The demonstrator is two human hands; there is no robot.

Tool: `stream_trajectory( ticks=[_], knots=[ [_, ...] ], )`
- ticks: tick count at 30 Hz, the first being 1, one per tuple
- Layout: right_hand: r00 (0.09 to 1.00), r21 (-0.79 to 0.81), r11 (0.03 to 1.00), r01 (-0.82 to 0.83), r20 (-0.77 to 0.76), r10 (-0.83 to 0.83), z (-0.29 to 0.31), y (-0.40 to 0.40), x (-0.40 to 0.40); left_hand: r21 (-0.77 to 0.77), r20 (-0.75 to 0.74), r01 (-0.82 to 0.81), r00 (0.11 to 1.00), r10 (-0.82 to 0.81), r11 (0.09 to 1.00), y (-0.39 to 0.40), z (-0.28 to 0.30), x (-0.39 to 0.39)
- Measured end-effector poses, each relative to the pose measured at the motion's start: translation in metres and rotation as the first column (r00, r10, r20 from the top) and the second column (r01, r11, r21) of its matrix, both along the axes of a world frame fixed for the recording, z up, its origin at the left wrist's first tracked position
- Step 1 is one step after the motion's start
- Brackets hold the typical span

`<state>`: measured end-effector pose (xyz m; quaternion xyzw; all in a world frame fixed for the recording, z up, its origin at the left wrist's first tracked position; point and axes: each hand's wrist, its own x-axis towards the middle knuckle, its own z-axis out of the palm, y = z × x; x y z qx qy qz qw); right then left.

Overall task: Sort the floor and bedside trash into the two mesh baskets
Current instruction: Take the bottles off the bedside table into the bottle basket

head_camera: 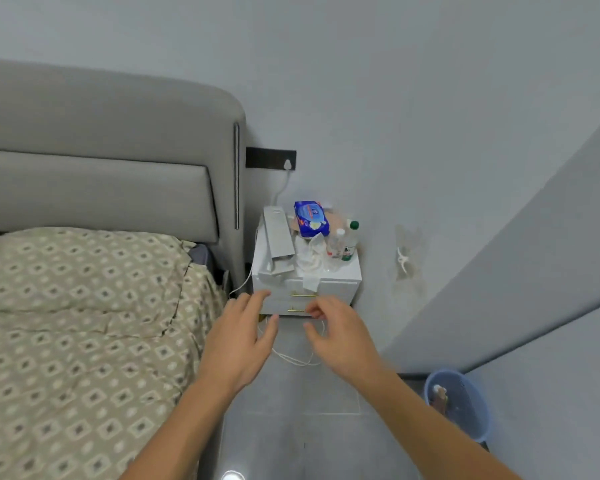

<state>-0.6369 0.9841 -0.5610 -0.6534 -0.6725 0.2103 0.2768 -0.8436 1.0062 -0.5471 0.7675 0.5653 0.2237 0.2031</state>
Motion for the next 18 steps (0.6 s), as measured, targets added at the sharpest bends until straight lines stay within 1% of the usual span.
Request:
stream_trajectory(
  ticks=[2,5,8,10,13,16,18],
  knots=[
    [1.000,0.002,1.000,0.013,-0.003,-0.013,0.003,0.031,0.013,-0.003,-0.001,0.013,1.000,-0.013,1.000,0.033,0.001,0.006],
    [0.998,0.005,0.998,0.069,-0.012,-0.069,-0.014,0.082,0.047,-0.010,-0.031,0.046,0.998,-0.047,0.999,0.089,-0.011,0.027],
    [0.983,-0.031,0.984,0.174,-0.053,-0.176,-0.042,0.141,0.092,-0.049,-0.045,0.050,0.998,-0.052,0.998,0.150,-0.030,0.057],
    [0.963,-0.052,0.965,0.258,-0.061,-0.261,-0.056,0.180,0.120,-0.080,-0.045,0.082,0.995,-0.086,0.993,0.191,-0.039,0.081],
    [0.941,-0.111,0.936,0.334,-0.011,-0.337,-0.069,0.230,0.152,-0.122,-0.043,0.121,0.991,-0.127,0.985,0.250,-0.050,0.121],
    [0.934,-0.200,0.912,0.357,0.073,-0.349,-0.082,0.277,0.181,-0.168,-0.043,0.188,0.979,-0.198,0.968,0.304,-0.065,0.165],
    [0.932,-0.219,0.906,0.361,0.119,-0.342,-0.096,0.308,0.199,-0.175,-0.048,0.234,0.968,-0.246,0.956,0.338,-0.084,0.194]
  ],
)
